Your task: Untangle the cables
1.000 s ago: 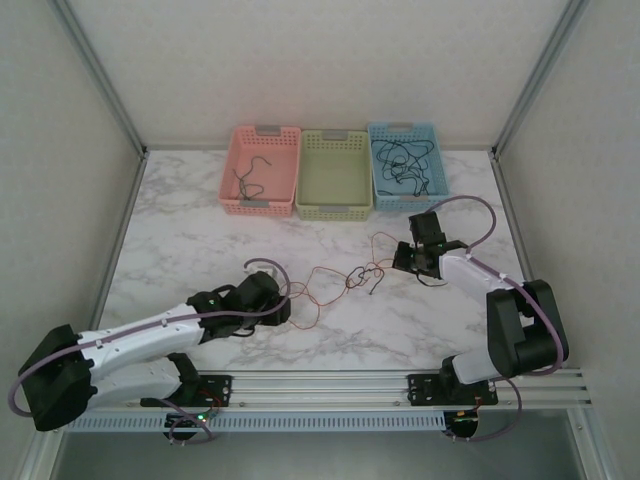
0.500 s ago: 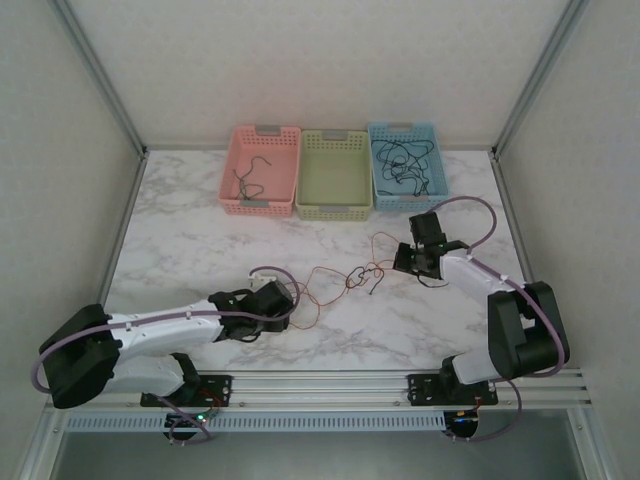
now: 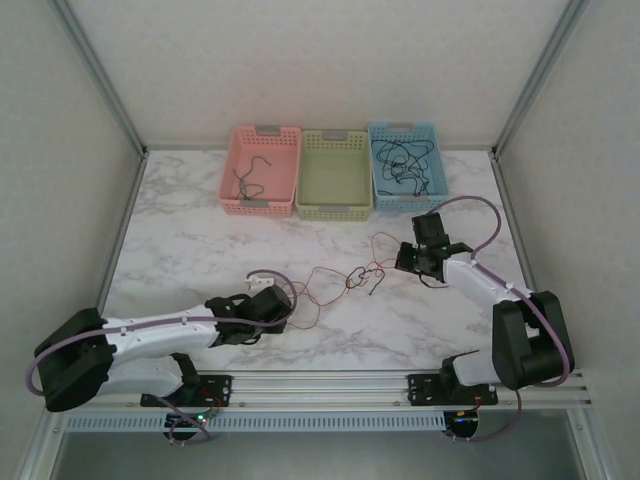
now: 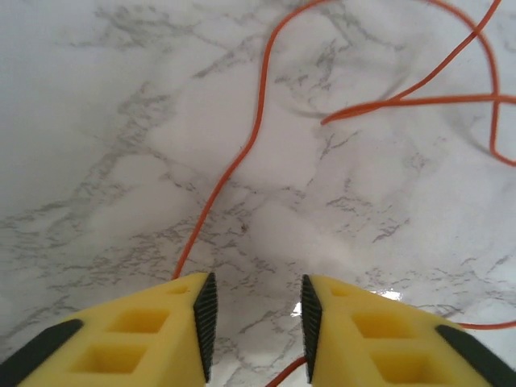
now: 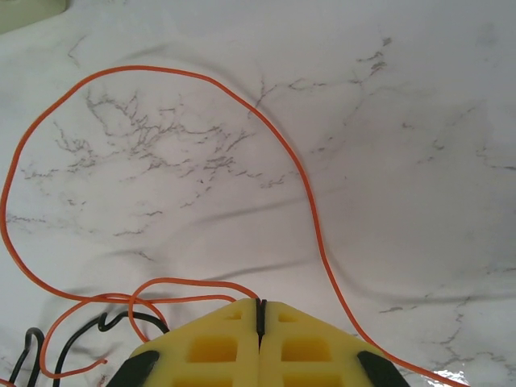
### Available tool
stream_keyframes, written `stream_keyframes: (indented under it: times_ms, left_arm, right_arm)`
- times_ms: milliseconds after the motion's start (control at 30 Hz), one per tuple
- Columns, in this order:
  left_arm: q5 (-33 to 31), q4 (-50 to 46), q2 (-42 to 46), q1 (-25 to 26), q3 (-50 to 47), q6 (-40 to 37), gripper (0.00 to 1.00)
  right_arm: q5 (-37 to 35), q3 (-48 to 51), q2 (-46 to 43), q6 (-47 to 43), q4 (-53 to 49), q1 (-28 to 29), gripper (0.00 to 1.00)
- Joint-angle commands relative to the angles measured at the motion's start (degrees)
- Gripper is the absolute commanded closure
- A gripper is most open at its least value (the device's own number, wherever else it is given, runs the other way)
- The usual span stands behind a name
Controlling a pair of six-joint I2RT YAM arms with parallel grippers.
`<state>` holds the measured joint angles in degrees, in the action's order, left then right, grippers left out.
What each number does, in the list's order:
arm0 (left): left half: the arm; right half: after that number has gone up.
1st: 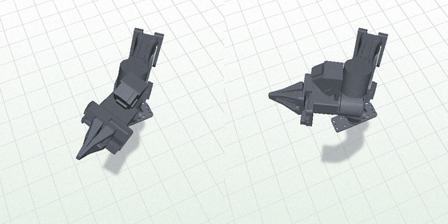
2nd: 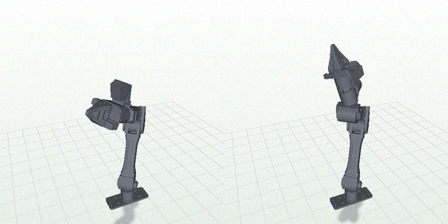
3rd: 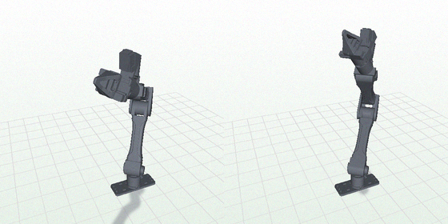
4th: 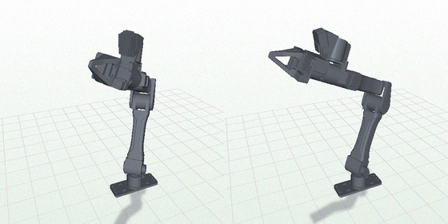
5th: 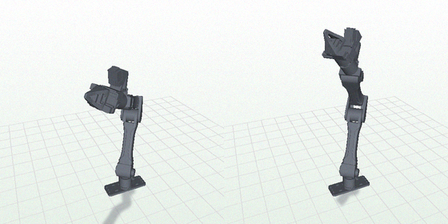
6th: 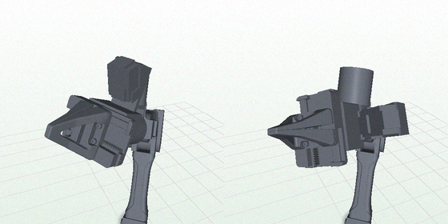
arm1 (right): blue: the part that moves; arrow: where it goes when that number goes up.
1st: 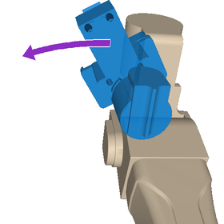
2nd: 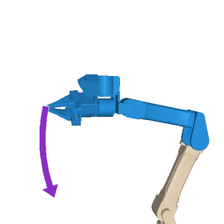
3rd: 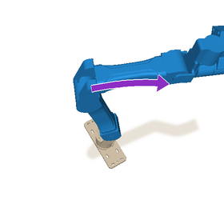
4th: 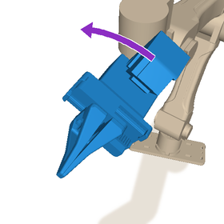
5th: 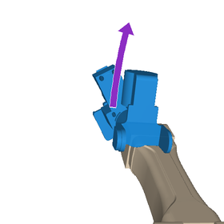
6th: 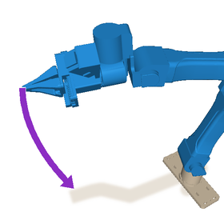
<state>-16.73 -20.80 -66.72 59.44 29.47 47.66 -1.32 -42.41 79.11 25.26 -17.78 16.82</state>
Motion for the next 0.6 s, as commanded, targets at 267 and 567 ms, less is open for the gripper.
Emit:
stream_keyframes:
  times_ms: [267, 567]
  left_arm:
    - [-6.0, -8.8, 19.2, 0.0, -4.5, 5.4, 0.38]
    - [3.1, 2.7, 18.9, -1.6, -9.6, 9.3, 0.33]
  right_arm:
    - [-2.1, 1.0, -2.0, -0.7, -0.4, 0.4, 1.0]
    - [-2.0, 0.6, -1.9, -0.4, -0.5, 0.4, 1.0]
